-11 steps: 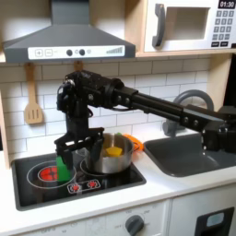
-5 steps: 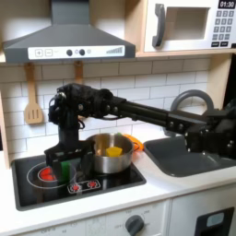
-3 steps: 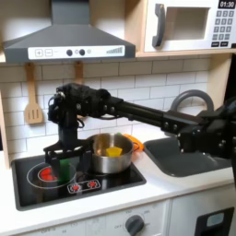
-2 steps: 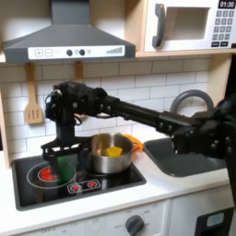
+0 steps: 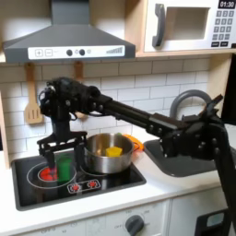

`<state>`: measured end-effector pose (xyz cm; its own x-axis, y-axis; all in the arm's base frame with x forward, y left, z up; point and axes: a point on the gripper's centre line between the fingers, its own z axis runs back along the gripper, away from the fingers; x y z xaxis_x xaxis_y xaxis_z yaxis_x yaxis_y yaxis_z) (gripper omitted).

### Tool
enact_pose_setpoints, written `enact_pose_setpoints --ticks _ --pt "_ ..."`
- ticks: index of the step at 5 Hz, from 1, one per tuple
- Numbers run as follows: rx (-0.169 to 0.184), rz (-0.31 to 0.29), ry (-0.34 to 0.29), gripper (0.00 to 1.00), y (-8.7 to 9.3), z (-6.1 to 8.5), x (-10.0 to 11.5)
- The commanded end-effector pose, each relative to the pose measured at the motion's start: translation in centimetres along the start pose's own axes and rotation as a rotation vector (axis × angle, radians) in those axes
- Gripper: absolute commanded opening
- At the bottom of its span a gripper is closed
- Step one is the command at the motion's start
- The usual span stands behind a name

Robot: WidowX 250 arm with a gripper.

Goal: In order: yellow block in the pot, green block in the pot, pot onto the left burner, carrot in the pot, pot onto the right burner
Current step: 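Put the green block in the pot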

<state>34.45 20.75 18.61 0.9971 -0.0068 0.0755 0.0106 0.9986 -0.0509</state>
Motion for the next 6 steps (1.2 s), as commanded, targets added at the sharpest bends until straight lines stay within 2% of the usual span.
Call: enact_pose_setpoints --ticks 1,2,3,5,6 --pt "0.003 0.001 0.007 1.00 -0.1 -0.6 0.0" --pt "0.006 -0.001 -0.011 1.00 0.1 -0.8 0.1" --pt "0.002 0.007 -0.003 1.00 0.3 -1.7 0.1" --pt "-0.003 -0.012 -0.017 1.00 0.5 -1.6 0.4" --pt "-0.030 -0.029 -0.019 1.00 -0.2 -1.9 0.7"
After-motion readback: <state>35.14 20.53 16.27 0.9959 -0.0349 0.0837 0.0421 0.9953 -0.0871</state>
